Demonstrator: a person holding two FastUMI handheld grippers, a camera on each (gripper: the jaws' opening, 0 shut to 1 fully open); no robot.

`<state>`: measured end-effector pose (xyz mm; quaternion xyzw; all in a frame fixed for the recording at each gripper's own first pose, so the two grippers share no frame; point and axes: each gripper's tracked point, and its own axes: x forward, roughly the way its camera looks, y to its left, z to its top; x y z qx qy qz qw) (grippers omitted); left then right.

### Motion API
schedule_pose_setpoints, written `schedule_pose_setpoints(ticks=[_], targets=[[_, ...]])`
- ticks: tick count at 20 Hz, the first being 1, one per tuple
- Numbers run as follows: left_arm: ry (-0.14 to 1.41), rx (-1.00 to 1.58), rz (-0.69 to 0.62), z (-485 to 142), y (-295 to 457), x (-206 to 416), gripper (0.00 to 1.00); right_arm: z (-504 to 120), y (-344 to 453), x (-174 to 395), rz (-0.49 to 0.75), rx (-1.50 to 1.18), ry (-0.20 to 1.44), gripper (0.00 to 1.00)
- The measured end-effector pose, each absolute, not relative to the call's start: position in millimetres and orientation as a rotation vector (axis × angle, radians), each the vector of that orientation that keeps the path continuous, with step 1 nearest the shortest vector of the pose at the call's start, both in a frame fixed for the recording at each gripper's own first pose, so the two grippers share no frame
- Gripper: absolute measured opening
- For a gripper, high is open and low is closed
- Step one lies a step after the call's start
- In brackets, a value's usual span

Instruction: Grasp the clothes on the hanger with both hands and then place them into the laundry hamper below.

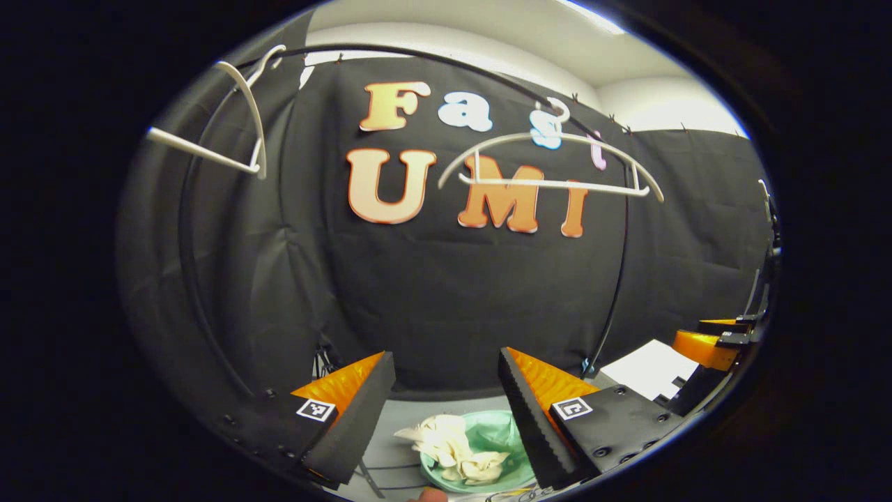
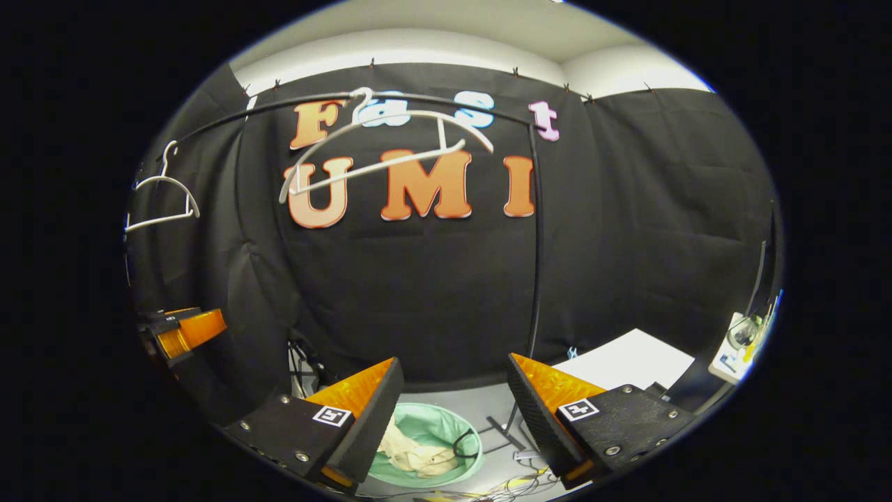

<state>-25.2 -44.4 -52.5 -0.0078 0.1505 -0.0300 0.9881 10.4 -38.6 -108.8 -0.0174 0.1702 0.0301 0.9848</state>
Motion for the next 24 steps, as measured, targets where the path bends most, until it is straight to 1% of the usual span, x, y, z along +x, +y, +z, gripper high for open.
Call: schedule_pose_setpoints(ticks=[2, 3, 4, 5, 6, 7, 8, 9, 10, 12, 13, 14, 16, 17, 18, 19, 22, 23, 24], targets=[[0.242, -0.015, -0.034, -17.2, -36.4, -26.2, 0.94, -76.2, -42.3, 9.1, 0.054, -0.036, 0.287, 0.92], [0.209, -0.009, -0.024, -3.4, -36.6, -25.6, 0.97, -62.6, -44.2, 8.0, 0.051, -0.033, 0.266, 0.92], [0.18, 0.002, -0.014, 11.5, -33.7, -24.3, 0.94, -49.3, -44.8, 7.2, 0.044, -0.029, 0.242, 0.88], [0.151, 0.013, -0.004, 19.9, -27.5, -24.5, 0.94, -35.1, -47.5, 7.0, 0.037, -0.027, 0.216, 0.92], [0.125, 0.021, 0.001, 32.0, -25.5, -24.6, 1.0, -21.0, -50.3, 7.9, 0.031, -0.028, 0.189, 0.92], [0.1, 0.025, 0.007, 41.8, -23.6, -27.3, 0.94, -6.8, -53.8, 8.3, 0.022, -0.03, 0.162, 0.92], [0.082, 0.024, 0.005, 51.8, -25.9, -28.5, 0.94, 4.0, -56.3, 5.4, 0.017, -0.032, 0.142, 0.83], [0.068, 0.021, 0.001, 60.8, -29.9, -29.2, 0.94, 16.2, -58.2, 3.3, 0.013, -0.03, 0.121, 0.92], [0.058, 0.019, 0.001, 67.3, -32.8, -28.3, 0.97, 27.5, -59.7, 1.9, 0.01, -0.022, 0.103, 0.92], [0.03, 0.005, -0.015, 78.8, -38.0, -28.6, 0.96, 45.6, -62.9, -0.6, 0.008, -0.004, 0.066, 0.92], [0.016, 0.002, -0.024, 83.6, -41.2, -29.9, 0.97, 53.7, -67.0, -3.6, 0.001, -0.006, 0.045, 0.83], [0.004, 0.003, -0.029, 87.1, -42.1, -31.2, 0.97, 57.3, -72.4, -7.5, -0.005, -0.012, 0.034, 0.92], [-0.003, 0.013, -0.038, 86.8, -46.3, -32.8, 0.97, 63.4, -85.4, -16.9, -0.031, -0.031, 0.02, 0.92], [-0.009, 0.02, -0.041, 89.7, -47.7, -34.9, 0.94, 65.8, -91.0, -20.2, -0.043, -0.037, 0.01, 0.92], [-0.015, 0.026, -0.044, 92.2, -47.3, -36.3, 0.97, 70.5, -94.7, -22.4, -0.053, -0.04, -0.003, 0.92], [-0.015, 0.032, -0.043, 92.7, -47.4, -36.3, 0.94, 73.2, -98.5, -23.9, -0.062, -0.04, -0.011, 0.92], [-0.017, 0.036, -0.038, 93.6, -43.6, -41.8, 0.94, 81.6, -107.5, -25.1, -0.076, -0.039, -0.033, 0.92], [-0.014, 0.038, -0.031, 93.3, -41.2, -42.4, 0.94, 85.4, -111.0, -25.8, -0.082, -0.044, -0.043, 0.96], [-0.011, 0.041, -0.024, 93.0, -39.8, -44.7, 0.94, 87.7, -113.6, -26.3, -0.085, -0.049, -0.047, 0.92]])
